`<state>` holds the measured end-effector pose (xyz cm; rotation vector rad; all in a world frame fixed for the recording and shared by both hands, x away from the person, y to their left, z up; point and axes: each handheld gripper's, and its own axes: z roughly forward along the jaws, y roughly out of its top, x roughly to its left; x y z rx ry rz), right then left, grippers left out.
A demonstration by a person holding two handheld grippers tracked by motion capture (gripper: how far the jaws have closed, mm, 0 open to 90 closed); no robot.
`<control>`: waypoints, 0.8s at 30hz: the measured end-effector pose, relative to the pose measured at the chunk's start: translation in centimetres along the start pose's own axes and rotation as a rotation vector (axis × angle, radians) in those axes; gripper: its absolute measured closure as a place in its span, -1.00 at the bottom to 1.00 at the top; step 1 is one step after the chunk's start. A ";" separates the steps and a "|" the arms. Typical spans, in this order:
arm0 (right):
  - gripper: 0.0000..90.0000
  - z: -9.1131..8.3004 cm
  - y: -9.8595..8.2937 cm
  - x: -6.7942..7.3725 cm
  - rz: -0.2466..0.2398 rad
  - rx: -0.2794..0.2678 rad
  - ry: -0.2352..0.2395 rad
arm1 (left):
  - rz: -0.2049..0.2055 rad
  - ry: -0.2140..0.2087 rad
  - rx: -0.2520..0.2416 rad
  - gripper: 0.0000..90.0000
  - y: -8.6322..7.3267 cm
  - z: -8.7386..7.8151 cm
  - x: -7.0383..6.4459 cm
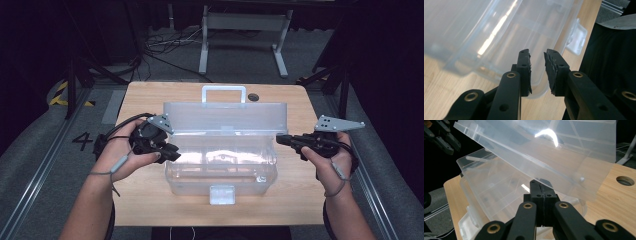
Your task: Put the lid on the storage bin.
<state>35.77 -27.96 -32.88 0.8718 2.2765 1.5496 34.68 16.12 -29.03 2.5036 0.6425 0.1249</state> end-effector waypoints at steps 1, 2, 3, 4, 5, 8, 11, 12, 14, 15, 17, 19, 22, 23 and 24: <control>1.00 0.0 0.0 0.0 0.002 0.000 -0.001 | -0.015 0.007 -0.004 0.64 -0.3 -0.2 0.2; 1.00 -0.1 0.0 0.0 0.000 -0.001 -0.002 | -0.026 0.004 -0.005 0.64 -0.5 -0.3 0.5; 1.00 -0.1 0.0 0.0 0.000 0.000 -0.003 | -0.036 0.003 -0.011 0.64 -0.8 -0.3 0.7; 1.00 -0.1 0.0 0.0 0.001 0.000 -0.003 | -0.043 0.001 -0.014 0.65 -1.0 -0.4 1.0; 1.00 -0.1 -0.1 0.0 0.003 0.000 -0.002 | -0.055 -0.001 -0.014 0.65 -1.3 -0.3 1.2; 1.00 -0.1 -0.1 0.1 0.005 -0.002 -0.006 | -0.088 -0.002 -0.023 0.63 -2.0 -0.1 1.6; 1.00 -0.1 -0.1 0.1 0.004 -0.001 -0.009 | -0.108 -0.004 -0.035 0.63 -2.6 0.0 1.8; 1.00 -0.1 -0.1 0.1 0.003 -0.001 -0.010 | -0.119 -0.003 -0.043 0.63 -2.9 0.1 2.0; 1.00 -0.1 -0.1 0.2 -0.001 0.002 -0.012 | -0.149 0.004 -0.069 0.61 -3.7 0.1 2.5; 1.00 -0.1 -0.1 0.2 -0.002 0.003 -0.014 | -0.160 0.016 -0.081 0.60 -4.0 0.1 2.7; 1.00 -0.1 -0.1 0.3 -0.004 0.006 -0.017 | -0.172 0.022 -0.091 0.60 -4.3 0.1 2.9; 1.00 -0.1 -0.1 0.3 -0.004 0.006 -0.017 | -0.197 0.030 -0.105 0.58 -4.9 0.1 3.5; 1.00 -0.1 -0.1 0.3 -0.007 0.008 -0.016 | -0.258 0.088 -0.101 0.57 -5.5 0.2 4.4; 1.00 -0.1 -0.1 0.3 -0.007 0.009 -0.016 | -0.269 0.083 -0.101 0.57 -5.7 0.4 4.6; 1.00 -0.1 -0.1 0.3 -0.008 0.010 -0.016 | -0.269 0.083 -0.101 0.56 -5.7 0.4 4.6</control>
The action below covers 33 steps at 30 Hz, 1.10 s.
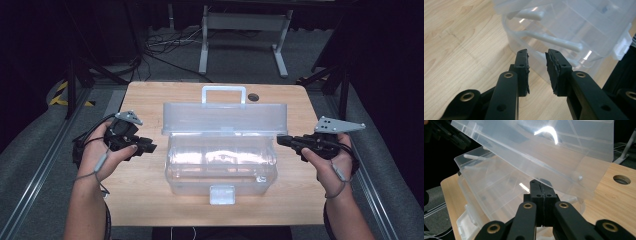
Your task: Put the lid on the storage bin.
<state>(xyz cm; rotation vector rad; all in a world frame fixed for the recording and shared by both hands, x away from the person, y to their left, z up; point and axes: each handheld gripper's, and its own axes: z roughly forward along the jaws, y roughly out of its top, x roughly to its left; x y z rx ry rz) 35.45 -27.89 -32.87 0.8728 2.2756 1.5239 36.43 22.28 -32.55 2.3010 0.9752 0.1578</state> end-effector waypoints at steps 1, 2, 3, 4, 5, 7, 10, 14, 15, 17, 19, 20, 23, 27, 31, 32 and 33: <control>1.00 0.0 0.0 0.0 0.000 0.000 0.000 | -0.008 0.001 -0.004 0.56 -0.1 0.2 0.3; 1.00 0.0 0.0 0.0 -0.001 0.001 -0.002 | -0.024 0.012 -0.011 0.53 -0.2 0.3 0.5; 1.00 0.0 0.0 0.0 -0.004 0.003 -0.003 | -0.032 0.021 -0.012 0.49 -0.2 0.4 0.7; 1.00 0.0 0.0 0.0 -0.005 0.005 -0.003 | -0.046 0.027 -0.017 0.46 -0.3 0.5 0.8; 1.00 0.0 0.0 0.0 -0.005 0.005 -0.003 | -0.058 0.029 -0.021 0.46 -0.3 0.6 1.0; 1.00 0.0 0.0 0.1 -0.005 0.008 -0.002 | -0.076 0.034 -0.020 0.42 -0.5 0.7 1.4; 1.00 0.0 0.0 0.1 -0.006 0.015 -0.001 | -0.102 0.057 -0.016 0.35 -0.8 0.9 1.9; 1.00 0.0 0.0 0.2 -0.012 0.048 0.006 | -0.129 0.100 0.000 0.29 -1.1 1.5 2.3; 1.00 0.0 0.0 0.2 -0.010 0.053 0.009 | -0.128 0.108 0.007 0.26 -1.1 1.6 2.4; 1.00 0.0 -0.1 0.3 -0.012 0.061 0.011 | -0.130 0.104 0.007 0.24 -1.1 1.7 2.5; 1.00 -0.1 -0.1 0.4 -0.009 0.070 0.012 | -0.130 0.107 0.004 0.23 -1.1 1.9 2.8; 1.00 -0.1 -0.2 0.4 -0.006 0.074 0.013 | -0.136 0.107 0.002 0.21 -1.1 2.0 2.9; 1.00 -0.1 -0.3 0.5 -0.002 0.084 0.018 | -0.143 0.113 0.002 0.12 -1.2 2.2 3.2; 1.00 -0.1 -0.5 0.6 0.006 0.096 0.021 | -0.153 0.120 -0.018 0.01 -1.2 2.7 3.9; 1.00 -0.2 -0.8 0.7 0.023 0.111 0.030 | -0.177 0.128 -0.040 -0.07 -1.1 3.1 4.4; 1.00 -0.2 -0.8 0.7 0.024 0.116 0.030 | -0.168 0.128 -0.040 -0.08 -1.1 3.1 4.5; 1.00 -0.1 -0.9 0.7 0.027 0.121 0.032 | -0.179 0.124 -0.039 -0.08 -1.1 3.2 4.6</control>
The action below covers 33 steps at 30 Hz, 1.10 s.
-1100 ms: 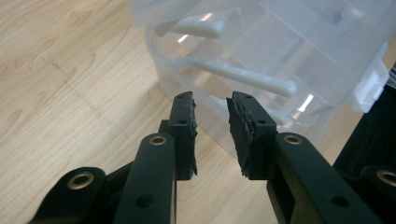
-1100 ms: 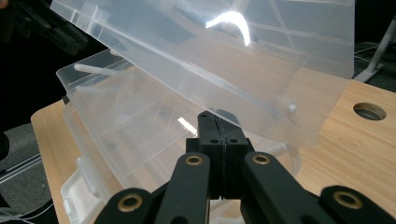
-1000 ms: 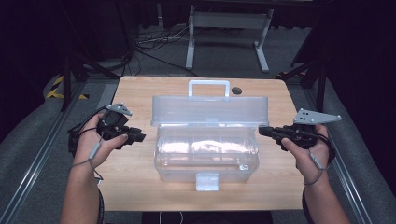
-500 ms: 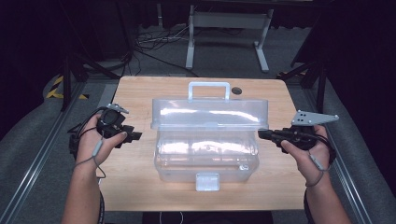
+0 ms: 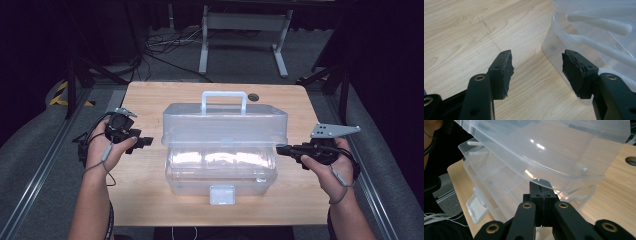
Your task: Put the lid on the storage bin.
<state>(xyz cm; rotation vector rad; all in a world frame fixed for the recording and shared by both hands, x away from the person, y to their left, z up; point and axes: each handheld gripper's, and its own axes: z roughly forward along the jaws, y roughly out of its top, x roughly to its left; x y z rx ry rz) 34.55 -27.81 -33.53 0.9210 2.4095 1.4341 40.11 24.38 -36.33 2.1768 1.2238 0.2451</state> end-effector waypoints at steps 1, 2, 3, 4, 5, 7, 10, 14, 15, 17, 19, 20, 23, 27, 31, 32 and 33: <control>1.00 0.0 0.0 0.0 0.003 0.004 0.004 | -0.001 -0.001 -0.002 -0.09 0.0 0.1 0.1; 1.00 0.0 -0.1 0.0 0.003 0.008 0.004 | -0.007 0.003 -0.005 -0.10 -0.1 0.1 0.2; 1.00 0.0 -0.1 0.0 0.002 0.009 0.006 | -0.009 0.007 -0.006 -0.11 -0.1 0.1 0.2; 1.00 0.0 -0.1 0.0 0.004 0.013 0.008 | -0.010 0.007 -0.005 -0.12 -0.1 0.2 0.3; 1.00 0.1 -0.1 0.0 0.003 0.020 0.012 | -0.011 0.009 -0.004 -0.12 -0.2 0.2 0.4; 1.00 0.1 -0.1 0.1 -0.007 0.041 0.015 | -0.015 0.012 -0.004 -0.14 -0.2 0.3 0.4; 1.00 0.2 -0.1 0.2 -0.019 0.076 0.018 | -0.019 0.020 -0.013 -0.16 -0.3 0.4 0.6; 1.00 0.2 -0.1 0.2 -0.021 0.094 0.023 | -0.026 0.027 -0.029 -0.19 -0.4 0.5 0.8; 1.00 0.2 -0.1 0.2 -0.023 0.098 0.024 | -0.027 0.030 -0.035 -0.19 -0.5 0.5 0.9; 1.00 0.3 -0.1 0.3 -0.027 0.119 0.033 | -0.034 0.029 -0.032 -0.22 -0.6 0.6 1.0; 1.00 0.4 -0.1 0.3 -0.065 0.141 0.032 | -0.035 0.027 -0.031 -0.23 -0.7 0.9 1.0; 1.00 0.4 -0.1 0.3 -0.067 0.147 0.037 | -0.034 0.023 -0.026 -0.23 -0.7 1.1 1.0; 1.00 0.5 -0.2 0.4 -0.072 0.176 0.041 | -0.032 0.020 -0.027 -0.23 -0.7 1.5 0.9; 1.00 0.7 -0.2 0.4 -0.076 0.200 0.051 | -0.021 0.016 -0.021 -0.24 -0.7 1.8 0.9; 1.00 0.8 -0.3 0.4 -0.081 0.216 0.056 | -0.019 0.015 -0.022 -0.26 -0.8 2.2 1.0; 1.00 0.8 -0.3 0.4 -0.086 0.220 0.055 | -0.015 0.014 -0.020 -0.26 -0.8 2.2 1.1; 1.00 0.9 -0.4 0.4 -0.088 0.222 0.057 | -0.011 0.018 -0.024 -0.26 -0.8 2.4 1.1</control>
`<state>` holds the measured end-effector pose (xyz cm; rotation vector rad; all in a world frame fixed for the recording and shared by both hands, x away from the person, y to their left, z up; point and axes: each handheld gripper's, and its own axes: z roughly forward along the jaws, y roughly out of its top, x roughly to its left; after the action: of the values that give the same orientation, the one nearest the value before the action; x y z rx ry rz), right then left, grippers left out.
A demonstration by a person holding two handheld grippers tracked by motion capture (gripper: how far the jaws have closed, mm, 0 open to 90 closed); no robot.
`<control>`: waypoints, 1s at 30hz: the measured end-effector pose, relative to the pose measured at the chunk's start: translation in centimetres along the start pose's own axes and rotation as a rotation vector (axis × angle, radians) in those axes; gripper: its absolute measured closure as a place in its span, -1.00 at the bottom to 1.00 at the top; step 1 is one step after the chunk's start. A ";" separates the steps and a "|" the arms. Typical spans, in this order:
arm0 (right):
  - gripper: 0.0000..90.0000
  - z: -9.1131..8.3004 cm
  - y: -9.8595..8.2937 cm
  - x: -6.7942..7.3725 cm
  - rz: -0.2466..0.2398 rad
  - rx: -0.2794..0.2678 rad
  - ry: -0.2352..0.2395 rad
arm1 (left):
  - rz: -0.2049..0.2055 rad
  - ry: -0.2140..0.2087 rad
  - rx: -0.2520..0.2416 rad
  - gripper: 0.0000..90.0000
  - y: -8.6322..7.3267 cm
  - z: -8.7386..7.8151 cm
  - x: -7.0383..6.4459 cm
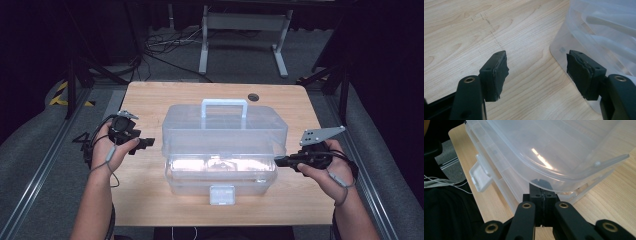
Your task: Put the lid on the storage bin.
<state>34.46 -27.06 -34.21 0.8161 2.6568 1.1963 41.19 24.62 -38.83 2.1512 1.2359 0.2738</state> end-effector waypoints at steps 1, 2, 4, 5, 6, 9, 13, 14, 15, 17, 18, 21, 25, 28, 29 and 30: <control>1.00 0.0 0.0 0.0 -0.001 0.003 0.000 | -0.003 -0.002 0.002 -0.26 0.0 0.1 0.0; 1.00 0.0 0.0 0.0 -0.001 0.006 0.001 | -0.004 -0.003 0.006 -0.26 -0.1 0.1 0.0; 1.00 0.1 -0.1 0.1 -0.002 0.012 0.001 | -0.006 -0.007 0.008 -0.26 -0.1 0.3 0.1; 1.00 0.2 -0.1 0.1 0.001 0.020 0.002 | -0.004 -0.010 0.011 -0.26 -0.1 0.4 0.2; 1.00 0.2 -0.1 0.1 0.002 0.024 0.000 | -0.004 -0.008 0.013 -0.26 -0.1 0.5 0.2; 1.00 0.4 -0.2 0.1 0.001 0.038 0.003 | -0.007 -0.016 0.026 -0.27 -0.2 0.8 0.3; 1.00 0.4 -0.3 0.1 0.004 0.047 0.001 | -0.011 -0.011 0.025 -0.27 -0.2 1.1 0.6; 1.00 0.4 -0.3 0.1 0.002 0.052 0.002 | -0.015 -0.013 0.028 -0.27 -0.2 1.1 0.6; 1.00 0.4 -0.4 0.1 0.004 0.059 0.000 | -0.010 -0.014 0.030 -0.27 -0.2 1.2 0.7; 1.00 0.4 -0.4 0.1 0.004 0.064 -0.001 | -0.014 -0.014 0.032 -0.27 -0.2 1.3 0.7; 1.00 0.4 -0.4 0.1 0.000 0.065 0.001 | -0.013 -0.014 0.033 -0.27 -0.2 1.3 0.7; 1.00 0.4 -0.5 0.1 -0.001 0.071 -0.001 | -0.013 -0.016 0.031 -0.27 -0.1 1.4 0.7; 1.00 0.4 -0.5 0.1 -0.001 0.086 -0.001 | -0.015 -0.018 0.038 -0.27 -0.2 1.5 0.7; 1.00 0.4 -0.5 0.1 -0.005 0.097 -0.001 | -0.016 -0.019 0.043 -0.27 -0.2 1.6 0.7; 1.00 0.3 -0.5 0.1 -0.005 0.102 -0.001 | -0.017 -0.019 0.044 -0.27 -0.3 1.6 0.7; 1.00 0.3 -0.5 0.1 -0.003 0.109 -0.001 | -0.017 -0.018 0.043 -0.27 -0.3 1.6 0.8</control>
<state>34.22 -27.06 -34.81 0.8271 2.7419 1.0583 42.19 24.66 -40.38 2.1744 1.2597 0.2220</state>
